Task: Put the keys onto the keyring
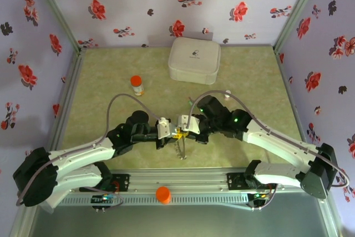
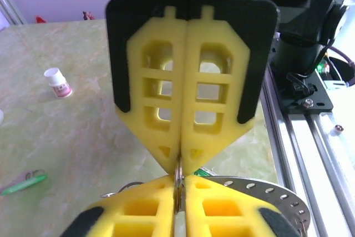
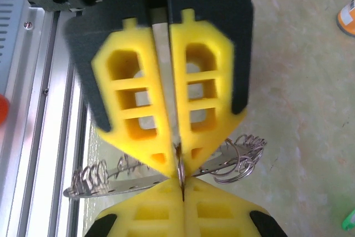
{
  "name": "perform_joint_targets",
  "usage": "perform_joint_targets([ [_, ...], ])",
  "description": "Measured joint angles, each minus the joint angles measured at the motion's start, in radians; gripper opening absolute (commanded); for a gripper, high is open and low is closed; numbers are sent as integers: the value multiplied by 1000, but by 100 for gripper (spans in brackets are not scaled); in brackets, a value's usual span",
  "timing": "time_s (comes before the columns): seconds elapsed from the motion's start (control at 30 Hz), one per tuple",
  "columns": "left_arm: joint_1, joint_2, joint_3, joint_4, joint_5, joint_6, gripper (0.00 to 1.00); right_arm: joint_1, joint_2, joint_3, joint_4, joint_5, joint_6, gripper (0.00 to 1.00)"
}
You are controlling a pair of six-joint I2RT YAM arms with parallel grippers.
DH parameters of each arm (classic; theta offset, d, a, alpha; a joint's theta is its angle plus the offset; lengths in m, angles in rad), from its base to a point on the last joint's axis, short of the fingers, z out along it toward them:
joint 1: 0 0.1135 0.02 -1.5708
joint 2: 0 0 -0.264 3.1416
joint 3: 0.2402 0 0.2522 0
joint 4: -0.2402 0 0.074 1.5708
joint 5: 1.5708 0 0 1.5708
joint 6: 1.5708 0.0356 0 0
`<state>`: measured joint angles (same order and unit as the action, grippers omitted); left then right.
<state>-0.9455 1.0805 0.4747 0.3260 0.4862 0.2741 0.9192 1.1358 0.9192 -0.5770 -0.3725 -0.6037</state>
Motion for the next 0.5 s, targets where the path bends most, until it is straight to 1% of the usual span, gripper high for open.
perform_joint_targets([
  [0.07,0,0,1,-2,5,6,0,0,-4,-2,1,0,5,13],
  [0.1,0,0,2,1,6,6,0,-1,-12,-10,10,0,18,22],
  [0.13,0,0,2,2,9,6,0,-5,-27,-26,33,-1,37,27],
  [0.17,0,0,1,2,13,6,0,-11,-45,-44,57,-2,49,30],
  [0.27,0,2,-11,51,13,-7,0,-49,-132,-144,180,-20,117,34],
  [0.37,0,19,-58,177,11,-45,0,-79,-224,-258,300,-22,201,35],
  [0.5,0,50,-128,315,-13,-94,0,-82,-298,-368,415,-20,286,36],
])
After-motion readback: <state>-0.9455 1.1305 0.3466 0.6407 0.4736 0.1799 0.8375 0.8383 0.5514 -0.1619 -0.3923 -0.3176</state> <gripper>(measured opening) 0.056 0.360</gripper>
